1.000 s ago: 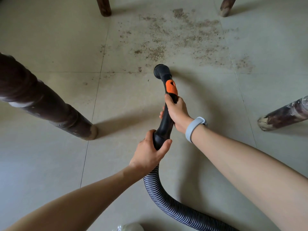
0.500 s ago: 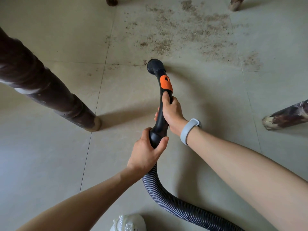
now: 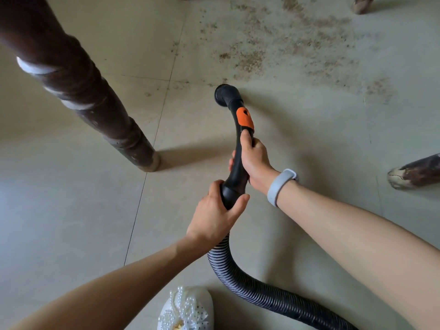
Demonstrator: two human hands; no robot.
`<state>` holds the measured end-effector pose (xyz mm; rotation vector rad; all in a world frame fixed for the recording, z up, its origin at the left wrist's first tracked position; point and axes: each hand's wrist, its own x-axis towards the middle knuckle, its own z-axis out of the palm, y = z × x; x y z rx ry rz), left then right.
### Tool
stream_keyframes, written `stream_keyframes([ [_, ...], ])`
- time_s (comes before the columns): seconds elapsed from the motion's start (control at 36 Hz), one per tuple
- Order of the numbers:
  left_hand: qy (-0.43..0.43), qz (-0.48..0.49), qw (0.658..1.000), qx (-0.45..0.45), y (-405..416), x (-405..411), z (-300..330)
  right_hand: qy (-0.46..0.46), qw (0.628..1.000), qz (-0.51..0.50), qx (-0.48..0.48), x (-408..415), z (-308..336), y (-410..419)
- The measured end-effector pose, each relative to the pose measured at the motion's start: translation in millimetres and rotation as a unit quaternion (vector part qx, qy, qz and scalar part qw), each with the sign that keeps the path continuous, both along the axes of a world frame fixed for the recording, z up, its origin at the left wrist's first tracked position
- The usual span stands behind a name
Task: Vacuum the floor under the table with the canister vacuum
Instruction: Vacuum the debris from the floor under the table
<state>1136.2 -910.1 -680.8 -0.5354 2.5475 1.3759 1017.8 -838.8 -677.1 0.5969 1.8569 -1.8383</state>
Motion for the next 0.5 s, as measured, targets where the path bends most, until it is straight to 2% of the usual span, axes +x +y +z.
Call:
stream_keyframes([
  [0.14,-0.006,0.020,1.000,0.020,-5.9,-25.6,5.4,0.021,0.997,0.009,0.076,-25.6,7.2,-16.6],
  [0.25,-0.004,-0.001,1.000,0.014,-6.6,-47.2,8.8,0.005,0.994,0.001,0.110,-44.6,12.1,-9.7],
  [0.5,-0.024,-0.022,0.998,0.047,4.2,-49.8,16.9,-0.018,0.995,0.004,0.094,-45.9,22.8,6.2],
])
